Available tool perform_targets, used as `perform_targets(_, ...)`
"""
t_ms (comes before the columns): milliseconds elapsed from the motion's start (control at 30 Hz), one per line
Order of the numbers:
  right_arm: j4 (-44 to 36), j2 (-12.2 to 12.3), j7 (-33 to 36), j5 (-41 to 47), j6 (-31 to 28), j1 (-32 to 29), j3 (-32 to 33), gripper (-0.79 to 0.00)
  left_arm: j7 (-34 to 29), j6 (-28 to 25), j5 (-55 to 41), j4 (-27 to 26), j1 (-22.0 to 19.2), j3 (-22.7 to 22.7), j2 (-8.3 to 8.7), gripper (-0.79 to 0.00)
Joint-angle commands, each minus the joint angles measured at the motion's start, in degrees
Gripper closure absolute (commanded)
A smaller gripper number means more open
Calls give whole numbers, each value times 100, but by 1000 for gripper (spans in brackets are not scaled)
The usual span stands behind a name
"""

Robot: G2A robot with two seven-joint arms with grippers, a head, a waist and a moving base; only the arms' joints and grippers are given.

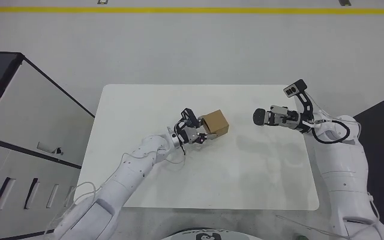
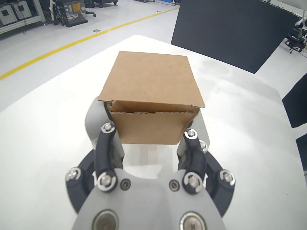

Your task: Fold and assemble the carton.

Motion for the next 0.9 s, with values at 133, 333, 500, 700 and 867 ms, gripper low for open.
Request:
perform_targets(133, 0, 0, 0, 0, 0, 0, 0, -785, -651, -117, 82, -1128, 520, -478, 244, 0)
perform_targets(333, 0, 0, 0, 0, 0, 0, 0, -785, -651, -117, 82, -1128, 520, -478, 244, 0)
perform_targets(500, 0, 0, 0, 0, 0, 0, 0, -785, -660, -126, 9, -1206, 570, -540, 262, 0)
perform_targets(700, 0, 0, 0, 0, 0, 0, 0, -785, -962, -954, -186, -2225, 920, -1312, 537, 0)
perform_targets(867, 0, 0, 0, 0, 0, 0, 0, -785, -1743, -1600, -458, -3556, 1469, -2074, 780, 0)
